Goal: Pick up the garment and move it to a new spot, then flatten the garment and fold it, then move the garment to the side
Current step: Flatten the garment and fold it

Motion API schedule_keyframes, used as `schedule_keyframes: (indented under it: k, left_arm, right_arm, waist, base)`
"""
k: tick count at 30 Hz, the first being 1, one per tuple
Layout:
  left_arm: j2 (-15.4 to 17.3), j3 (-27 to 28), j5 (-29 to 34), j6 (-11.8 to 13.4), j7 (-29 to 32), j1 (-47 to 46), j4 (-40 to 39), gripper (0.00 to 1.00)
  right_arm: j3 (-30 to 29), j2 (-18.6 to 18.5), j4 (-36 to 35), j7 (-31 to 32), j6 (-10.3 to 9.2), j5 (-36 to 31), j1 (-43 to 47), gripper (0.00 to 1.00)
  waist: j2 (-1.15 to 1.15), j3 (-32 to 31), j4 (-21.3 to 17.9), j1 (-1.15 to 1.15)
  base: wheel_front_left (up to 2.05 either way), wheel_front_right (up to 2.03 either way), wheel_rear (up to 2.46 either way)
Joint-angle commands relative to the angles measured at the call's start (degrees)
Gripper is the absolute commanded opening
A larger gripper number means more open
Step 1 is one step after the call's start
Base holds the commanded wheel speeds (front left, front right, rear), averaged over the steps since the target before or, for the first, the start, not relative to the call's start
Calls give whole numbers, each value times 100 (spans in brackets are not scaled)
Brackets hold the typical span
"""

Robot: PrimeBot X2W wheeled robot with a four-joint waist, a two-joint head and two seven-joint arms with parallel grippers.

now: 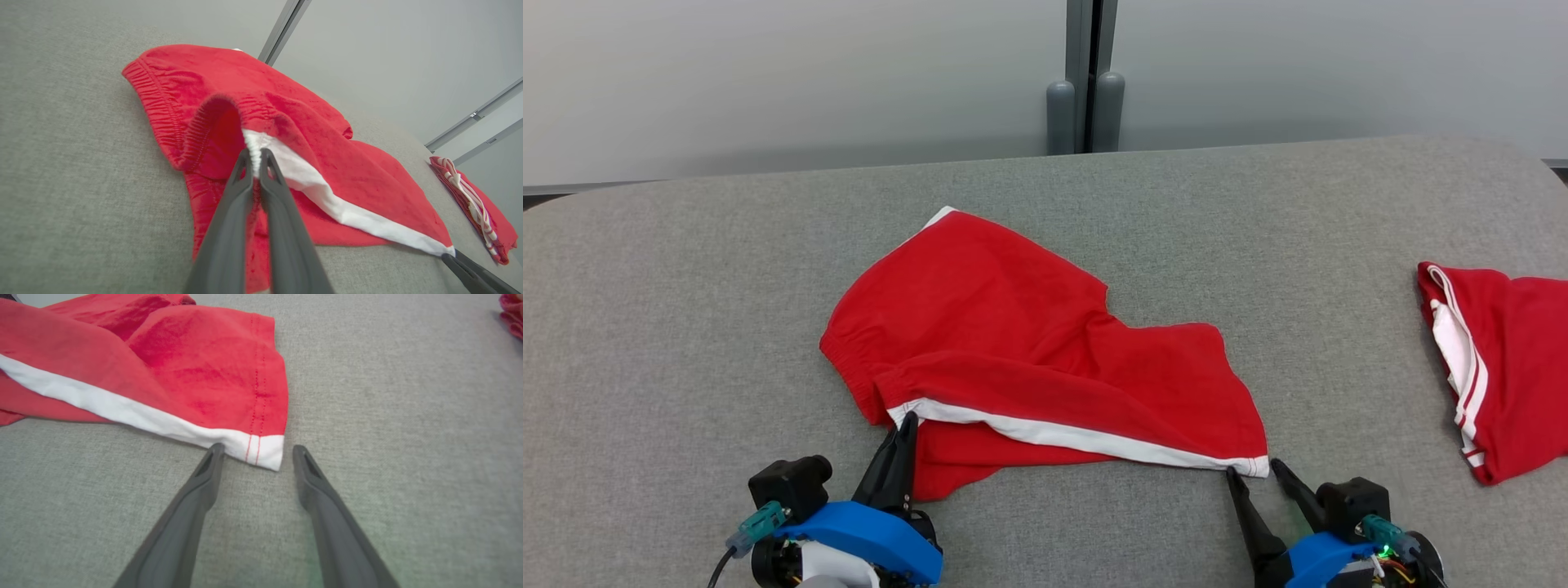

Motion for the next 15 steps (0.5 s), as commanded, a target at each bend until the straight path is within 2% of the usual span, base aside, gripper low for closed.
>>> schedule_keyframes:
  k: [1,2,5,6,8,9,10,11,12,15]
  left_arm:
    - [11,-18,24,-14,-22,-36,7,0]
    - [12,-17,29,-14,-22,-39,8,0]
    - [12,-15,40,-14,-22,-45,8,0]
    - [11,-9,42,-14,-22,-47,6,0]
    - [10,-2,49,-14,-22,-50,13,0]
    - [11,3,54,-14,-22,-48,20,0]
    - [13,11,62,-14,-22,-45,24,0]
    - [12,22,63,-14,-22,-38,27,0]
    - [7,32,60,-14,-22,-24,33,0]
    - [-2,58,74,-14,-22,2,38,0]
  right_arm:
    - [-17,-18,11,-24,1,-35,-104,84]
    - [-14,-18,20,-24,1,-36,-103,81]
    - [-10,-18,39,-24,1,-37,-134,64]
    - [-3,-18,47,-24,1,-34,-142,49]
    - [2,-18,60,-24,1,-34,-149,39]
    - [5,-18,58,-24,1,-34,-146,29]
    - [9,-18,47,-24,1,-35,-138,13]
    - [3,-18,21,-24,1,-28,-125,7]
    - [-10,-18,-7,-24,1,-18,-103,2]
    - [-60,-19,-90,-24,1,-2,-43,0]
  waist:
    - [0,18,13,0]
    - [0,25,17,0]
    - [0,38,25,0]
    - [0,42,27,0]
    - [0,48,29,0]
    - [0,48,26,0]
    - [0,46,20,0]
    - [0,39,14,0]
    - [0,30,6,0]
    - [0,13,-12,0]
  base:
    - [0,0,0]
    - [0,0,0]
    - [0,0,0]
    - [0,0,0]
    - [0,0,0]
    - [0,0,0]
    - [0,0,0]
    - [0,0,0]
    - [0,0,0]
    - [0,0,0]
